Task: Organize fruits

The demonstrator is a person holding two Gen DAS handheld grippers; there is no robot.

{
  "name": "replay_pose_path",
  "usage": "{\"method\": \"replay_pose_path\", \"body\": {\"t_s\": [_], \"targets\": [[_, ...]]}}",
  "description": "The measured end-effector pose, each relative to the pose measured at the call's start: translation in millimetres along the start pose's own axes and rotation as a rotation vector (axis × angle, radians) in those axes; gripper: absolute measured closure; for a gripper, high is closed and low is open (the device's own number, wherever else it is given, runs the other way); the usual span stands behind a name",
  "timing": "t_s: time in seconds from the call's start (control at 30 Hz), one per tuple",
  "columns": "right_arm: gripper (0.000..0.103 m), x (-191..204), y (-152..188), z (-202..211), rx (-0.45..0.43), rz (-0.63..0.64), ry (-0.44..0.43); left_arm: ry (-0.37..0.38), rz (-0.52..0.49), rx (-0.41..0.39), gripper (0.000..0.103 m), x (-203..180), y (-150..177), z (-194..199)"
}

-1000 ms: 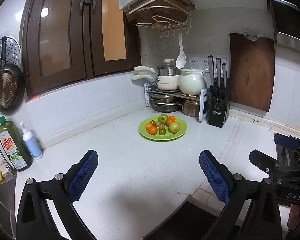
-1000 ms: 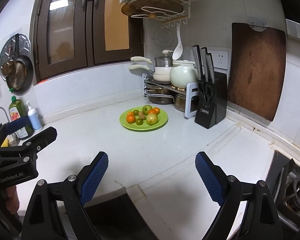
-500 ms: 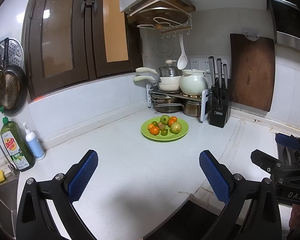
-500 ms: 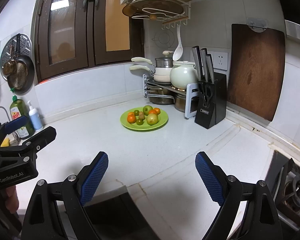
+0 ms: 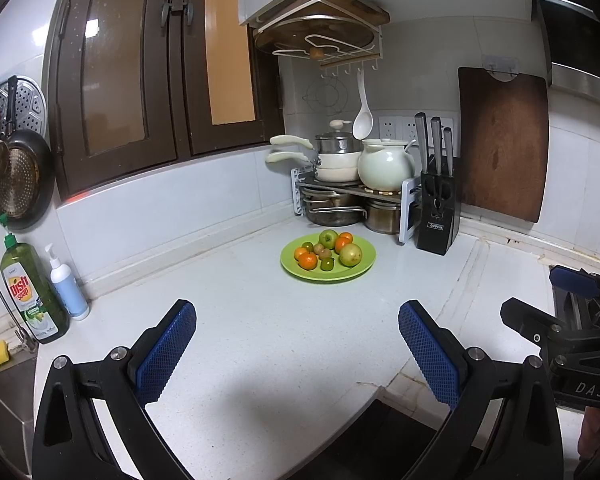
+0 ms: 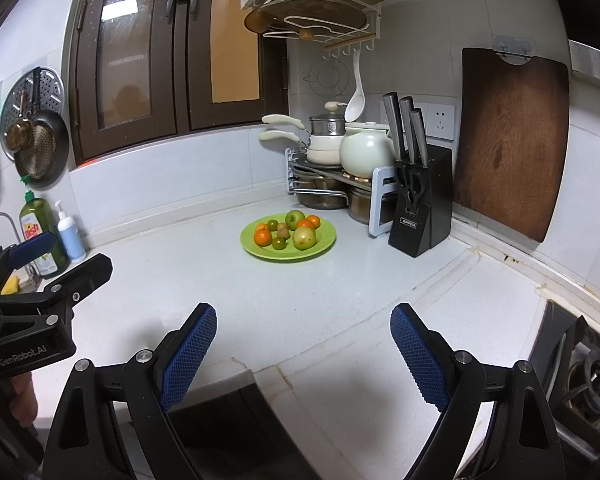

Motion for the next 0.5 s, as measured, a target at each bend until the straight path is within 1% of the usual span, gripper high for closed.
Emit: {"method": "replay_pose_path", "body": {"t_s": [0.5], "targets": [[0.014, 3.2, 0.6, 1.4, 0.002, -0.001, 0.003, 0.010, 0.009, 0.011, 0.000, -1.8, -0.7, -2.1]]}}
Point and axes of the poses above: each gripper's, at about its wrist camera, not at the fingertips, and z roughly against the way its jaws point, x to its left, y to its underside, the point moved 8 cm from there along -z, roughly the way its jaws point, and after that the axes turned 15 degrees about -x, right-handed, at the moved point
